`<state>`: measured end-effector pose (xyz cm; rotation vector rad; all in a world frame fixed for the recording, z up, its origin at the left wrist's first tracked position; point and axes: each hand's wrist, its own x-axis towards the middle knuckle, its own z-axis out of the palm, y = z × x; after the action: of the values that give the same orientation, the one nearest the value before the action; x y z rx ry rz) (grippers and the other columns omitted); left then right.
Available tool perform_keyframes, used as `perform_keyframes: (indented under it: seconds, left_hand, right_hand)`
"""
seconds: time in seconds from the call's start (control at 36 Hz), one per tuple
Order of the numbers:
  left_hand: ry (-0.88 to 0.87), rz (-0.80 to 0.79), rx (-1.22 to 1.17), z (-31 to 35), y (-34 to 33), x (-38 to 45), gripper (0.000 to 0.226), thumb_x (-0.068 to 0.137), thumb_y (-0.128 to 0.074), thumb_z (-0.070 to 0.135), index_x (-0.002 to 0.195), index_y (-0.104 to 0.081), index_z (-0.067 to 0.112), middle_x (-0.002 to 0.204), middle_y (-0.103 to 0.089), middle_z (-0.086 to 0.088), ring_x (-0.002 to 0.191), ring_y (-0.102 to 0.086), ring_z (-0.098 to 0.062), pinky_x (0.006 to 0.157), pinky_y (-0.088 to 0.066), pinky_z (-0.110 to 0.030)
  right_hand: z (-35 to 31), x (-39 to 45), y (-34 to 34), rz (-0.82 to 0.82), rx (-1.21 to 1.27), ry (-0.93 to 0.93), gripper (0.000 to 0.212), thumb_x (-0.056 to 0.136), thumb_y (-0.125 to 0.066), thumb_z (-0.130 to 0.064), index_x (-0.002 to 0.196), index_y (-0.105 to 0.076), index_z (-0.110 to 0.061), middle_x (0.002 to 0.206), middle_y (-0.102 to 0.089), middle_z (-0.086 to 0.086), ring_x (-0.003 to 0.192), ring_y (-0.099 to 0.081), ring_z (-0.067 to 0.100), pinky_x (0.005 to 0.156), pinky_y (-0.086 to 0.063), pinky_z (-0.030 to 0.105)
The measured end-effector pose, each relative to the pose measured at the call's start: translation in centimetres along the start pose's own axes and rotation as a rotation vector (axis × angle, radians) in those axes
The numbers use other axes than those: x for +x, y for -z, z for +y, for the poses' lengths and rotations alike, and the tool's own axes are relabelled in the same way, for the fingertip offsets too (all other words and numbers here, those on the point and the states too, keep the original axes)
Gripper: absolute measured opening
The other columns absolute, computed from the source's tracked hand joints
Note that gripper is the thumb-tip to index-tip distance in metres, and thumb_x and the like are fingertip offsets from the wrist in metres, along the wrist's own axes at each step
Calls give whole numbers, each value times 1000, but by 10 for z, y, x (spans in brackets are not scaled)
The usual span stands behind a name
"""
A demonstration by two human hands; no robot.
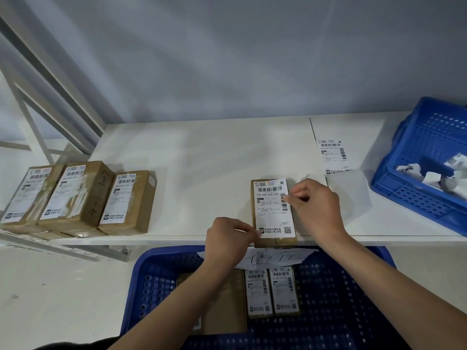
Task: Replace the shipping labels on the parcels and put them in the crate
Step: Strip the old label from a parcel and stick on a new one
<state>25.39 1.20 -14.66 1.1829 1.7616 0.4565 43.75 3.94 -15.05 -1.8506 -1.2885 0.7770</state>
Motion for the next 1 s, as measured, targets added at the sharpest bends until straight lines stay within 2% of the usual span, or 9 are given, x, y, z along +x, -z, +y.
perform_keyframes:
  seconds: [0.19,0.31,0.42,0.53,0.61,0.69,0.81,0.92,1.0]
  left_hand:
    - [-11,0,8,0,0,0,12,84,-83,30,74,-77,29,77,-73,12,79,-72,-19,73,-60,-36]
    - [-6,1,-9,1,0,0,9,83,-84,29,77,-79,27,76,-73,9,62,-65,-16,61,-56,-31]
    - [-7,2,4,0,-1,0,6,83,-84,29,81,-80,26,80,-74,9,78,-72,-18,75,-61,-35]
    - [1,-3,10,0,-1,1,8,83,-83,29,87,-82,22,83,-75,8,80,-72,-17,76,-62,-36]
    - [4,-6,12,0,-1,1,8,84,-83,29,88,-82,22,83,-74,10,79,-72,-17,75,-62,-36]
    - [7,4,8,0,-1,2,8,84,-83,29,86,-82,22,80,-74,10,69,-69,-16,68,-60,-34]
    - [0,5,10,-1,-2,2,6,84,-83,29,84,-82,23,76,-73,9,52,-56,-10,55,-49,-25]
    - [1,2,16,-1,-2,2,6,83,-83,30,84,-82,24,79,-74,10,73,-70,-16,70,-59,-33]
    - [3,2,4,-2,-2,3,7,83,-84,30,84,-82,23,80,-74,10,71,-69,-14,67,-58,-31]
  right_hand:
    - [-1,0,1,1,11,-3,14,85,-78,-9,87,-67,-16,76,-65,-11,76,-61,-3,64,-40,0]
    - [0,1,1,1,8,-7,12,85,-78,-9,88,-68,-14,78,-66,-10,77,-61,-2,65,-40,0]
    - [0,1,0,3,6,-7,12,85,-78,-8,89,-68,-14,78,-66,-10,77,-61,-2,65,-40,0]
    - [0,1,0,1,2,-6,12,85,-78,-9,89,-68,-14,78,-65,-10,79,-62,1,65,-40,0]
    - [1,0,0,0,-5,-4,12,86,-78,-9,89,-67,-14,78,-64,-12,77,-60,-4,65,-39,-1]
    - [1,1,0,1,-9,0,14,85,-78,-8,88,-67,-15,77,-64,-13,77,-59,-6,66,-39,-1]
    - [1,1,-1,2,-18,7,13,85,-78,-9,88,-67,-16,77,-64,-13,77,-59,-5,65,-39,-1]
    - [2,1,-2,7,-26,13,13,85,-79,-10,89,-67,-15,78,-64,-13,78,-59,-5,66,-39,-2]
    - [3,1,-2,14,-21,14,13,85,-79,-10,89,-68,-14,77,-64,-13,77,-59,-5,66,-40,-1]
